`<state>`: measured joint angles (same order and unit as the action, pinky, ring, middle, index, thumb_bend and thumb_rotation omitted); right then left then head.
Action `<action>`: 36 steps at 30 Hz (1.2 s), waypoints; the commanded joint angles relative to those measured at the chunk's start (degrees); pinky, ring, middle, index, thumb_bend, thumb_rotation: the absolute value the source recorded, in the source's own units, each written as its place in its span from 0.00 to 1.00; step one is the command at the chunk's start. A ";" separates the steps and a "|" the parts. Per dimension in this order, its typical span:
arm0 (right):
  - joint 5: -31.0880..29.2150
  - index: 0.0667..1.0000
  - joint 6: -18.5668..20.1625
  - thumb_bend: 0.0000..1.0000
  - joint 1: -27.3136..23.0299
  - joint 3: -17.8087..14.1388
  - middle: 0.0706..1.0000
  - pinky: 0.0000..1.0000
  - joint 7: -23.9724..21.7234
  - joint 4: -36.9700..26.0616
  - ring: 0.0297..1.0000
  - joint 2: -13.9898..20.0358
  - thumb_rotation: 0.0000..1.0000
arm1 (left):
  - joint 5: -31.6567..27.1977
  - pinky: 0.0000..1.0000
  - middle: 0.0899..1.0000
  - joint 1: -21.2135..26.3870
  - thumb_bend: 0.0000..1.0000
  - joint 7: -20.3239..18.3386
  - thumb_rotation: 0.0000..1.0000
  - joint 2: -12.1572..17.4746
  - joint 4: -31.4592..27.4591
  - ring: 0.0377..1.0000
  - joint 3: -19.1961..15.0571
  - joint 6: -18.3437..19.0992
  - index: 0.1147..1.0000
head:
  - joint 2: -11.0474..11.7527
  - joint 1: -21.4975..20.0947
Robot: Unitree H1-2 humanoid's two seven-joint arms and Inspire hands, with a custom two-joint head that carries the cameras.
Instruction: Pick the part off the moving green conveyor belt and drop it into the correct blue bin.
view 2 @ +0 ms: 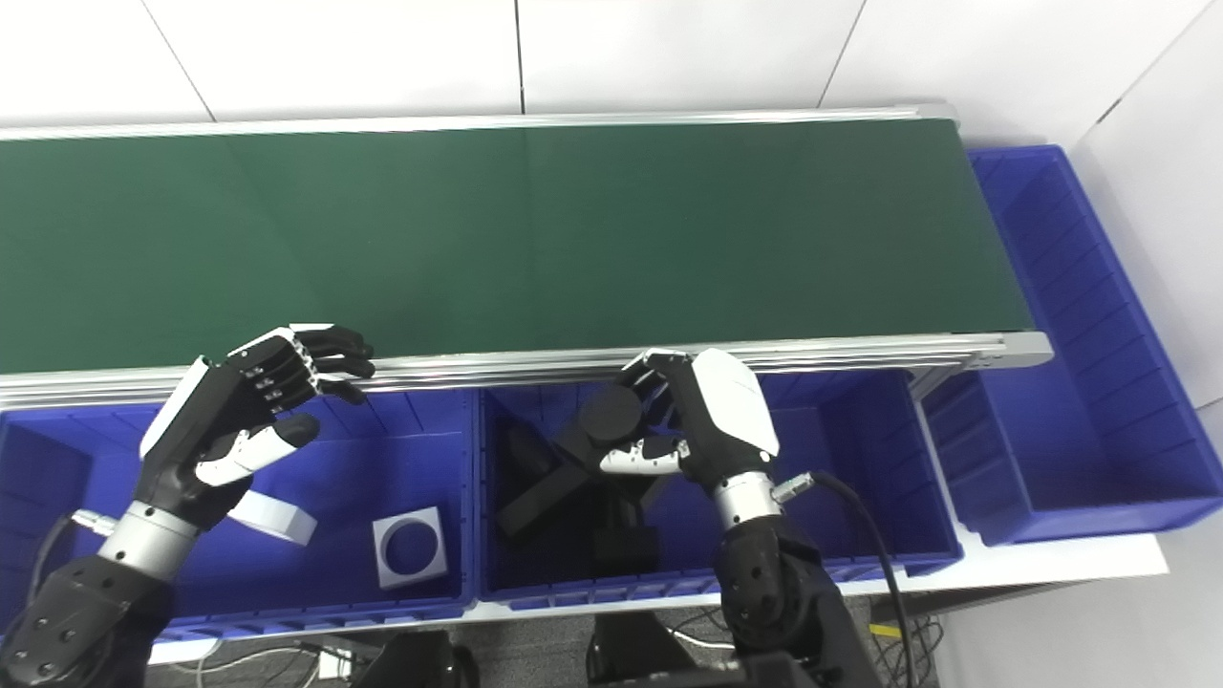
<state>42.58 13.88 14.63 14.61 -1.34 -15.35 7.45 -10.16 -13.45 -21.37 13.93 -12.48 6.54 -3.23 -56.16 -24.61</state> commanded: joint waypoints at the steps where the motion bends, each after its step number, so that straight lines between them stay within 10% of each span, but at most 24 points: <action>1: 0.85 0.50 -1.97 0.50 -0.83 -0.06 0.45 0.35 1.87 -0.55 0.41 0.32 0.00 | -0.43 0.56 0.67 0.67 0.82 -0.02 0.54 0.45 -1.02 0.66 -0.30 -1.17 0.65 | 0.01 0.05; 8: 1.61 0.50 -0.25 0.51 -1.18 1.07 0.46 0.40 -1.46 -1.72 0.40 1.53 0.00 | -0.41 0.56 0.67 0.54 0.83 -0.16 0.54 0.43 -1.02 0.65 -0.27 -1.14 0.65 | 0.32 0.62; 10: 3.24 0.47 0.73 0.52 -1.55 2.36 0.56 0.48 -4.65 -2.41 0.53 2.92 0.11 | -0.17 0.57 0.68 0.50 0.83 -0.09 0.54 0.43 -1.15 0.66 -0.24 -1.04 0.65 | 0.35 0.67; 13: 5.41 0.71 2.41 0.82 -2.02 4.14 0.69 0.63 -9.48 -3.67 0.68 4.65 0.45 | -0.27 0.57 0.68 0.53 0.83 -0.23 0.54 0.40 -0.91 0.66 -0.19 -1.35 0.65 | 0.51 0.72; 17: 8.00 0.79 2.84 0.87 -2.52 5.83 0.76 0.69 -13.24 -4.47 0.75 6.43 0.64 | -0.37 0.57 0.68 0.48 0.82 -0.23 0.54 0.21 -0.92 0.66 -0.11 -1.23 0.65 | 0.70 0.86; 28: 8.04 0.79 1.02 0.82 -1.52 5.12 0.75 0.68 -11.69 -5.39 0.74 5.67 0.72 | 0.03 0.56 0.68 0.30 0.82 -0.22 0.54 -0.40 -0.06 0.65 0.27 -2.09 0.65 | 2.10 2.79; 36: -6.33 0.74 -4.74 0.68 0.90 3.02 0.74 0.65 -5.62 -8.78 0.72 -0.75 0.79 | 0.87 0.58 0.68 -0.47 0.82 -0.15 0.54 -0.81 1.79 0.67 0.65 -3.49 0.66 | 4.12 6.46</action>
<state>38.65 13.04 15.53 17.80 -9.13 -22.36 7.57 -9.73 -13.96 -21.59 13.11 -10.11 7.20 -4.02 -52.13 -18.20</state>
